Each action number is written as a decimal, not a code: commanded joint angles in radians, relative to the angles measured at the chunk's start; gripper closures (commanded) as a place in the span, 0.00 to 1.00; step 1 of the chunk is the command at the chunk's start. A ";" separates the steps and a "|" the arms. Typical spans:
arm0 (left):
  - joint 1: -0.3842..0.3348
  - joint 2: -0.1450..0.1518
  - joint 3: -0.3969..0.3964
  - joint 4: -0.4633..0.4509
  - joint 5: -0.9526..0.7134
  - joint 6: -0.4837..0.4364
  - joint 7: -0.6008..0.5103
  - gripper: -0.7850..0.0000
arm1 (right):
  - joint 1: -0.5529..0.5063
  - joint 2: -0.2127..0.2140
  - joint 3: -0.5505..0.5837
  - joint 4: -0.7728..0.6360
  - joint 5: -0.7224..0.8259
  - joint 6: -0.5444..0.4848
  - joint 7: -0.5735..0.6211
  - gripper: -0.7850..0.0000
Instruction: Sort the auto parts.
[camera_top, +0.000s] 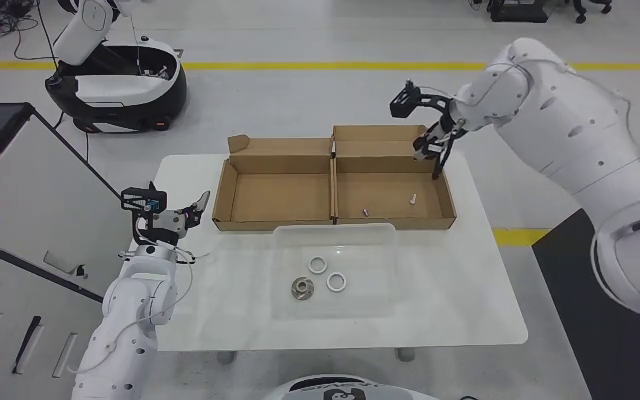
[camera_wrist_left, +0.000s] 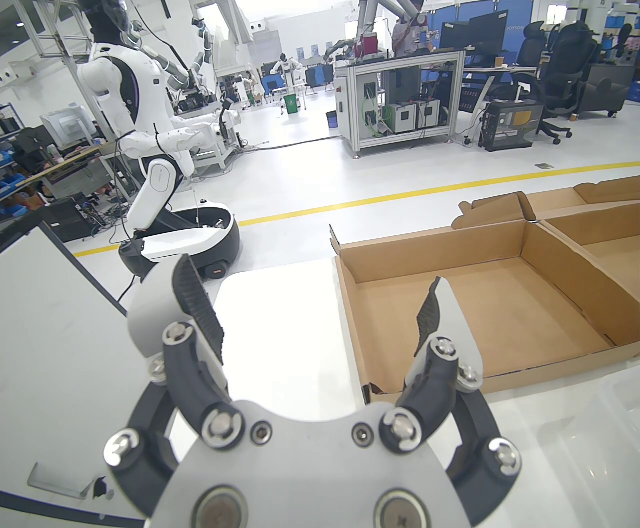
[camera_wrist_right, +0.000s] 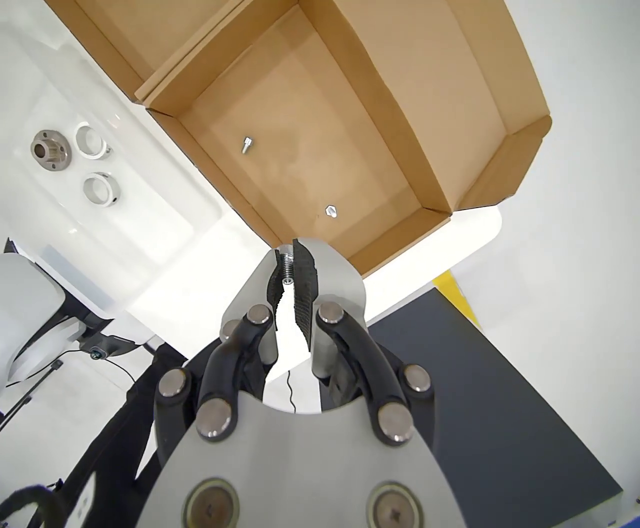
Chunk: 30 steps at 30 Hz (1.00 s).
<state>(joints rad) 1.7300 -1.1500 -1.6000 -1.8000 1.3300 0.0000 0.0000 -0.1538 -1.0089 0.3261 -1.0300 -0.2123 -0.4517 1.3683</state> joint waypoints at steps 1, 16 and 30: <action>0.000 0.000 0.000 0.000 0.000 0.000 0.000 0.00 | 0.005 -0.018 -0.017 0.025 0.005 -0.006 -0.006 1.00; 0.000 0.000 0.000 0.000 0.000 0.000 0.000 0.00 | 0.011 -0.115 -0.089 0.170 0.054 -0.035 -0.035 1.00; 0.000 0.000 0.000 0.000 0.000 0.000 0.000 0.00 | 0.011 -0.115 -0.089 0.170 0.054 -0.035 -0.035 1.00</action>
<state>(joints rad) 1.7300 -1.1500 -1.6000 -1.8000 1.3300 0.0000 0.0000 -0.1424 -1.1237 0.2374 -0.8602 -0.1586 -0.4867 1.3334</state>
